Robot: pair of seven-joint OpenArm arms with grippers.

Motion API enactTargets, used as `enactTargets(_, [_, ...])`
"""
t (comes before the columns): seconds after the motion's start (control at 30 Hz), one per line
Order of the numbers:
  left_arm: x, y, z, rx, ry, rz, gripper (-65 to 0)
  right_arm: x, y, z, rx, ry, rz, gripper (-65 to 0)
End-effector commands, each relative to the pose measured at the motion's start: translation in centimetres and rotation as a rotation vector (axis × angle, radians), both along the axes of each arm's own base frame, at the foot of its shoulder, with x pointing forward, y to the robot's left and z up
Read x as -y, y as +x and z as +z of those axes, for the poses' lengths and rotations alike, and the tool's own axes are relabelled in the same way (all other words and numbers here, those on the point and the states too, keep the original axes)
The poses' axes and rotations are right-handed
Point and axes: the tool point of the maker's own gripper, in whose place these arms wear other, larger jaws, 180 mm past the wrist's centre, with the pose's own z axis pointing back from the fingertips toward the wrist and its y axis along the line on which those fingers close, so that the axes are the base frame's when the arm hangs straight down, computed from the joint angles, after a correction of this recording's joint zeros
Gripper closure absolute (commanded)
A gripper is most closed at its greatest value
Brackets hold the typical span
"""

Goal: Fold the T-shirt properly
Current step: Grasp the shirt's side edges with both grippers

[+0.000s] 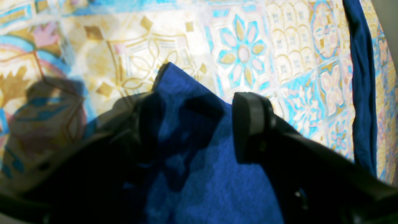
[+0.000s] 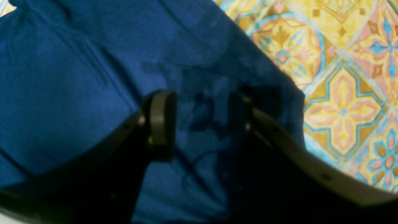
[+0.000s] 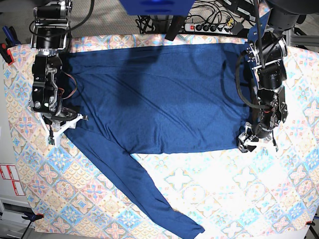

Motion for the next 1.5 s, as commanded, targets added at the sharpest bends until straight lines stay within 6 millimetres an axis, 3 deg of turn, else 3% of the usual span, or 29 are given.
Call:
enactTargets(0.0, [-1.1, 0.6, 1.3, 0.029, 0.025, 0.005, -35.4, 0.6, 1.3, 1.5, 0.053, -0.014, -0.001, -26.3])
enactTargets(0.17, [-2.0, 0.5, 3.5, 0.099, 0.09, -0.011, -35.7, 0.5, 1.3, 1.6, 0.057, -0.015, 0.002, -26.3])
enactTargets(0.37, [-2.1, 0.5, 3.5, 0.099, 0.099, -0.011, -35.7, 0.3, 2.2, 2.3, 0.076, -0.013, 0.004, -26.3])
enactTargets(0.53, [-1.1, -0.7, 0.7, 0.025, 0.054, -0.008, -35.7, 0.4, 2.3, 2.4, 0.08, -0.011, 0.002, -26.3])
enactTargets(0.8, [2.1, -1.5, -1.2, -0.013, -0.005, -0.033, -34.8, 0.5, 2.3, 2.4, 0.081, -0.009, -0.001, -26.3])
enactTargets(0.93, [4.2, -1.5, -1.6, -0.011, -0.036, -0.05, -24.1, 0.5, 2.3, 2.4, 0.081, -0.009, -0.001, -26.3])
enactTargets(1.07, [4.6, -1.8, -1.9, -0.028, -0.053, -0.059, -1.3, 0.6, 2.5, 2.6, 0.086, -0.012, -0.002, -26.3])
enactTargets(1.17, [4.4, -1.7, -1.7, -0.025, -0.047, -0.059, 0.0, 0.6, 4.1, 3.7, 0.112, -0.012, -0.001, -26.3])
enactTargets(1.27, [3.9, -1.6, -0.7, 0.007, -0.018, -0.067, 0.0, 1.5, 4.7, 2.9, 0.073, -0.026, 0.06, -26.3])
enactTargets(1.47, [3.7, -1.7, 1.5, 0.039, 0.018, -0.114, 0.0, 1.0, 7.2, 1.4, 0.001, 0.012, 0.2, -26.4])
